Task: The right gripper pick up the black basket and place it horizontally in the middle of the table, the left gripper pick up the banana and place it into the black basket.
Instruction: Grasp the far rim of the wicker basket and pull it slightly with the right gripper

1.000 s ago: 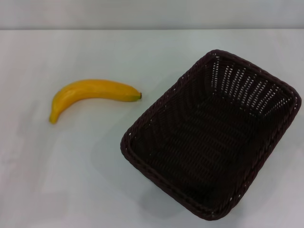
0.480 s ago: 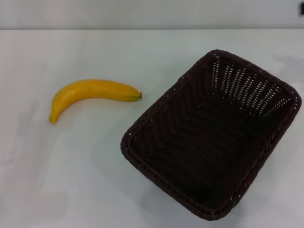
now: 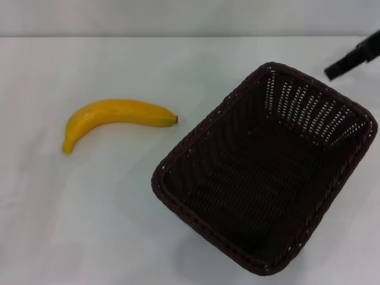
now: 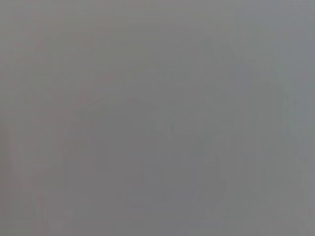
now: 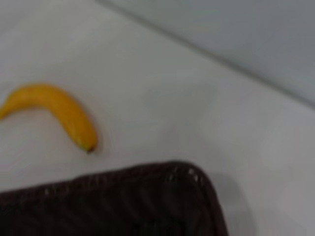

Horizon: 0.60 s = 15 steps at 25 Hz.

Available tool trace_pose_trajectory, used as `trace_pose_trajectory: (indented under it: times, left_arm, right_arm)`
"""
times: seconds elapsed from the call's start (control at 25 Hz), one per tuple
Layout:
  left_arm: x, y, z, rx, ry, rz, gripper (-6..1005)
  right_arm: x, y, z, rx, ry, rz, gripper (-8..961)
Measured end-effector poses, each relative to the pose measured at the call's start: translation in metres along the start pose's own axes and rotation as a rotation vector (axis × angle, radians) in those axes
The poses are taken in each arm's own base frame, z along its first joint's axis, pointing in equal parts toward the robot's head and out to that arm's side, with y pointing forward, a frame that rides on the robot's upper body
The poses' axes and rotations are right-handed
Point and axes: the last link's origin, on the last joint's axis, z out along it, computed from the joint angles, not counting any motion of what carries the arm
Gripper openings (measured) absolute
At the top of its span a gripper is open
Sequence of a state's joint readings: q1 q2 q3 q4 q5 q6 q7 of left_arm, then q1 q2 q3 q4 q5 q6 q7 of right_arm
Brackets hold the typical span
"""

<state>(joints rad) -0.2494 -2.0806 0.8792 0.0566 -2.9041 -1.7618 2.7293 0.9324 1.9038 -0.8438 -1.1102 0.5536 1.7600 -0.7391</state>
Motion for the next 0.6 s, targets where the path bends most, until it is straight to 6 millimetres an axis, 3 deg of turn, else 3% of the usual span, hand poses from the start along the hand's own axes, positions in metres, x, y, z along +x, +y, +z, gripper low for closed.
trace_pose_trajectory:
  times: [0.6]
  left_arm:
    - [-0.001, 0.000, 0.001, -0.008, -0.010, 0.002, 878]
  right_arm:
    - [-0.021, 0.016, 0.054, 0.056, 0.164, -0.061, 755]
